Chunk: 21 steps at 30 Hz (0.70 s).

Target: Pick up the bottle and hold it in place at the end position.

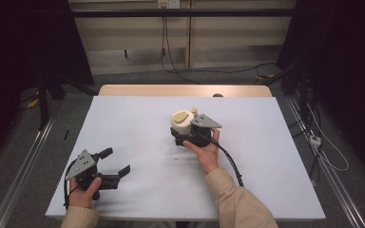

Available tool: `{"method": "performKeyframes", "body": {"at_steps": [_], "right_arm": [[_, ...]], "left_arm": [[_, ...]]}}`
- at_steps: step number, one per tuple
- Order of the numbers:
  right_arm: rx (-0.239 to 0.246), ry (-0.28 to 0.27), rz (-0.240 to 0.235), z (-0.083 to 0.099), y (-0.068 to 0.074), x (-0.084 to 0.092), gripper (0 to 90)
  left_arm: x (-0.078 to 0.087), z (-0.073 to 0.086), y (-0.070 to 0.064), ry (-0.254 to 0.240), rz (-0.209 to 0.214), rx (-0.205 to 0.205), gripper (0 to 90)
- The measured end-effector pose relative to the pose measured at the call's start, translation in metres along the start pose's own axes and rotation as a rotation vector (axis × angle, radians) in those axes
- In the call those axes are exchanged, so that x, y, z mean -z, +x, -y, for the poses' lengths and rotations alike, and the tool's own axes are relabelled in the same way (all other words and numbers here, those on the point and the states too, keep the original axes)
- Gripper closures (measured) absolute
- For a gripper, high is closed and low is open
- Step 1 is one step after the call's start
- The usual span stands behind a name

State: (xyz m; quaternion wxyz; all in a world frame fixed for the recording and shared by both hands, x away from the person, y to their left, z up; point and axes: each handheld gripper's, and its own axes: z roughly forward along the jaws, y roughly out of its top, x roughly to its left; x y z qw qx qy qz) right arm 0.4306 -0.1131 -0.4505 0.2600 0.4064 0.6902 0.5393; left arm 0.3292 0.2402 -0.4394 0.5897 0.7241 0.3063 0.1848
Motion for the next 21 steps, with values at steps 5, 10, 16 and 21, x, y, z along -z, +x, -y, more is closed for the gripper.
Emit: {"method": "performKeyframes", "body": {"at_steps": [5, 10, 16, 21], "right_arm": [[-0.007, -0.003, -0.003, 0.0, 0.0004, -0.003, 7.4], [0.012, 0.006, -0.014, 0.0004, 0.0039, -0.0045, 7.4], [0.011, 0.018, -0.024, 0.0013, 0.0029, -0.0031, 7.3], [-0.001, 0.024, -0.036, 0.004, -0.0003, 0.0004, 7.0]], "left_arm": [[0.0001, -0.0004, -0.0002, 0.0, 0.0, 0.002, 3.2], [0.0003, -0.0001, 0.0002, 0.0, 0.001, 0.001, 3.2], [0.0002, -0.0002, 0.0001, -0.001, -0.001, 0.002, 3.1], [-0.0028, -0.0007, -0.0005, 0.0, 0.0, 0.0, 2.9]]}}
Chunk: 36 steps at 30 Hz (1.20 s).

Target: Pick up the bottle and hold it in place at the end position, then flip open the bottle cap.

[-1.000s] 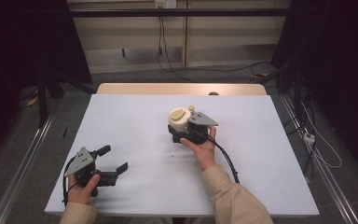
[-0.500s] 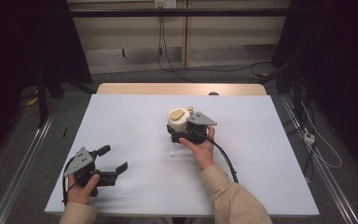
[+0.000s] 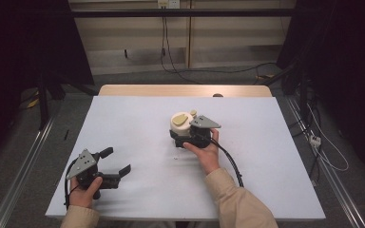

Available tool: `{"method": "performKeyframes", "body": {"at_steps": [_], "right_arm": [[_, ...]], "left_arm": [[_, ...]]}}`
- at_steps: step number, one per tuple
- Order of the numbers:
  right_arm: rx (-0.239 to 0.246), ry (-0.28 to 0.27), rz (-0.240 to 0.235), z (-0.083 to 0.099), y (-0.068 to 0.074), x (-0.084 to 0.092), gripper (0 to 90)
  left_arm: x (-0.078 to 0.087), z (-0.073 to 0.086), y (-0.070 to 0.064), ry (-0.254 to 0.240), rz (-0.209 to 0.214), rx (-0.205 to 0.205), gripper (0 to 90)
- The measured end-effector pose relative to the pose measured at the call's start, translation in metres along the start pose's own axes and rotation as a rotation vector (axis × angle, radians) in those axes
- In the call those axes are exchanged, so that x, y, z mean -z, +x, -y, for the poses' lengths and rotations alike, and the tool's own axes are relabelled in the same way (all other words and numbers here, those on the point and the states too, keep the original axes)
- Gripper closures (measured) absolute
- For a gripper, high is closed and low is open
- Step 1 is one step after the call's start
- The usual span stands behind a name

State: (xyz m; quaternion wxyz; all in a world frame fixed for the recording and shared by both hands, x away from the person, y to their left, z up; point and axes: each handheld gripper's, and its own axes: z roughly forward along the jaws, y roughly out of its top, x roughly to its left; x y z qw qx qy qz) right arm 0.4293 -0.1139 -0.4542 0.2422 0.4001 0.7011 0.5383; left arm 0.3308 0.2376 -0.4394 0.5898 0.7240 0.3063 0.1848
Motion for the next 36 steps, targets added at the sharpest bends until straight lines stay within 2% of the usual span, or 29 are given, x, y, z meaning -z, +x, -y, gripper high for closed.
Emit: {"method": "performKeyframes", "body": {"at_steps": [1, 6, 12, 22, 29, 34, 36], "right_arm": [[0.0, 0.0, 0.0, 0.0, 0.0, 0.0, 7.0], [-0.001, 0.01, -0.007, 0.001, -0.001, 0.002, 6.8], [-0.002, 0.006, -0.006, 0.002, -0.001, 0.002, 6.8], [0.0, 0.01, 0.001, 0.001, 0.0, 0.002, 6.9], [0.002, 0.01, 0.004, 0.002, 0.0, 0.002, 6.9], [0.004, 0.013, 0.005, 0.001, 0.0, 0.002, 6.9], [0.005, 0.012, 0.004, 0.002, 0.0, 0.002, 6.8]], "left_arm": [[0.0, 0.0, 0.0, 0.006, 0.003, -0.009, 2.9], [-0.003, 0.0, -0.002, -0.005, -0.001, 0.0, 2.9], [-0.008, -0.001, -0.005, 0.013, 0.004, -0.009, 2.9], [-0.014, -0.006, -0.006, 0.0, 0.001, -0.005, 2.9], [-0.02, -0.014, -0.008, -0.003, -0.01, 0.006, 2.9], [-0.029, -0.02, -0.011, -0.002, -0.02, 0.042, 2.7], [-0.03, -0.021, -0.011, 0.004, -0.024, 0.043, 2.6]]}}
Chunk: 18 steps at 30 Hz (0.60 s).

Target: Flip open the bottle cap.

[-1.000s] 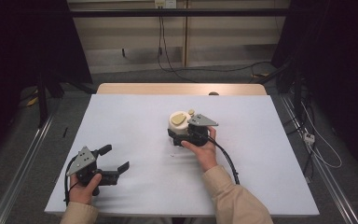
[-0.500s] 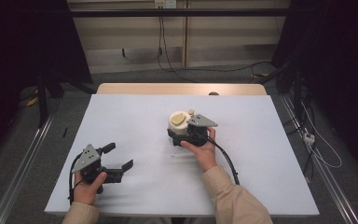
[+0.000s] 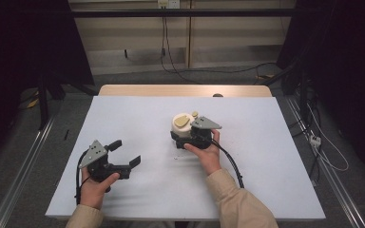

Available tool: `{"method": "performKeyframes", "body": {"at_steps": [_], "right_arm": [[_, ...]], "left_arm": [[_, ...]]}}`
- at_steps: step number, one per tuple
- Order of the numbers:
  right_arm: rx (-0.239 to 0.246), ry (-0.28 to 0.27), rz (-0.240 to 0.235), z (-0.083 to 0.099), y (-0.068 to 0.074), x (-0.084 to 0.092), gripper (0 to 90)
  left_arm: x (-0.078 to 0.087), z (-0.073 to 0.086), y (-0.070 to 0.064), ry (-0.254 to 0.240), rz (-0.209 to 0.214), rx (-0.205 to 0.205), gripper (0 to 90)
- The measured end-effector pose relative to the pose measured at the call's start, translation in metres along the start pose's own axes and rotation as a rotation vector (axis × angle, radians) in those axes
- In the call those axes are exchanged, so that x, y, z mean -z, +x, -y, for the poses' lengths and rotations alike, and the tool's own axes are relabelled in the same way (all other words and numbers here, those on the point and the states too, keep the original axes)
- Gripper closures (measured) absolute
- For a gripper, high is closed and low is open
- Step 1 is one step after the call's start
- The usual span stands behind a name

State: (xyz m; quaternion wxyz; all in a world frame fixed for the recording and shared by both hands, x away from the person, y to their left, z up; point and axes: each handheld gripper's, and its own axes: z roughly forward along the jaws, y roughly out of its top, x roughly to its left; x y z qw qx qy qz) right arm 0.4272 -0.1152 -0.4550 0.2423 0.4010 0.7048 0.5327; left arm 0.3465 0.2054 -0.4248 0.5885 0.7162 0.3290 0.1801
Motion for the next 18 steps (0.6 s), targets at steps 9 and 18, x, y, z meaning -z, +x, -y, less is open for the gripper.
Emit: {"method": "performKeyframes", "body": {"at_steps": [9, 18], "right_arm": [[-0.002, 0.003, 0.002, 0.0, 0.0, 0.0, 6.8], [0.0, 0.007, -0.001, -0.001, 0.0, 0.0, 6.8]], "left_arm": [[-0.013, -0.007, -0.003, 0.046, 0.043, 0.024, 6.5], [-0.028, -0.019, -0.007, 0.064, 0.088, 0.045, 14.0]]}}
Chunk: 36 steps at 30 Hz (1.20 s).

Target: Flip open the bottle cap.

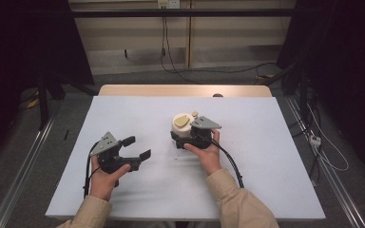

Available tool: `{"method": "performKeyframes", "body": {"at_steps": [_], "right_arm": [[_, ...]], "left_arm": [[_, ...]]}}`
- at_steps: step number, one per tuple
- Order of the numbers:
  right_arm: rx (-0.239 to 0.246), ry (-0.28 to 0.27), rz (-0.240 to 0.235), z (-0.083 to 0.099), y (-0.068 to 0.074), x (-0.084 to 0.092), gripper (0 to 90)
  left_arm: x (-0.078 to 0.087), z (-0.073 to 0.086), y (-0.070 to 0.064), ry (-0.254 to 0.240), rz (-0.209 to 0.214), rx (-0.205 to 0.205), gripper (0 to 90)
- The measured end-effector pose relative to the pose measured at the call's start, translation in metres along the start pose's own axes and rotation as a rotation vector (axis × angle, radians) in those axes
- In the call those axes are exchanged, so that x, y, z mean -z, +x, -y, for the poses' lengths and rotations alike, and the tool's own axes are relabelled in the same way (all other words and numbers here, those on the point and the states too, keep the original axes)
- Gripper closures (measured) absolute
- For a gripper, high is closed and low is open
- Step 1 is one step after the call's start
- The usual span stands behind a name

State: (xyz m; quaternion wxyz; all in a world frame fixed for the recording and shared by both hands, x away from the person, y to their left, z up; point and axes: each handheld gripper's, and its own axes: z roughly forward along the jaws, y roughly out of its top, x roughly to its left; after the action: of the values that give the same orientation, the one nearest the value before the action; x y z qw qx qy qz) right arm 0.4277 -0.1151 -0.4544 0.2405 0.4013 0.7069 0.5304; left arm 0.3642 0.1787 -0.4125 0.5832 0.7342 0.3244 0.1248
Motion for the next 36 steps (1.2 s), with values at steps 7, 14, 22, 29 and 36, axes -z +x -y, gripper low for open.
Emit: {"method": "performKeyframes", "body": {"at_steps": [7, 14, 22, 29, 36], "right_arm": [[0.0, 0.0, 0.0, 0.0, 0.0, 0.0, 6.8], [0.0, 0.005, 0.0, 0.0, 0.0, 0.0, 6.8], [-0.001, 0.008, 0.002, -0.001, 0.0, 0.0, 6.8], [0.001, 0.008, 0.002, -0.001, 0.0, 0.0, 6.8], [-0.001, 0.012, 0.0, -0.001, 0.0, 0.0, 6.8]], "left_arm": [[-0.015, -0.008, -0.002, 0.036, 0.019, 0.019, 25.6], [-0.026, -0.017, -0.001, 0.055, 0.024, 0.044, 40.9], [-0.032, -0.029, 0.0, 0.089, 0.031, 0.039, 54.2], [-0.04, -0.03, 0.001, 0.105, 0.042, 0.053, 67.4], [-0.048, -0.037, -0.002, 0.132, 0.051, 0.034, 79.9]]}}
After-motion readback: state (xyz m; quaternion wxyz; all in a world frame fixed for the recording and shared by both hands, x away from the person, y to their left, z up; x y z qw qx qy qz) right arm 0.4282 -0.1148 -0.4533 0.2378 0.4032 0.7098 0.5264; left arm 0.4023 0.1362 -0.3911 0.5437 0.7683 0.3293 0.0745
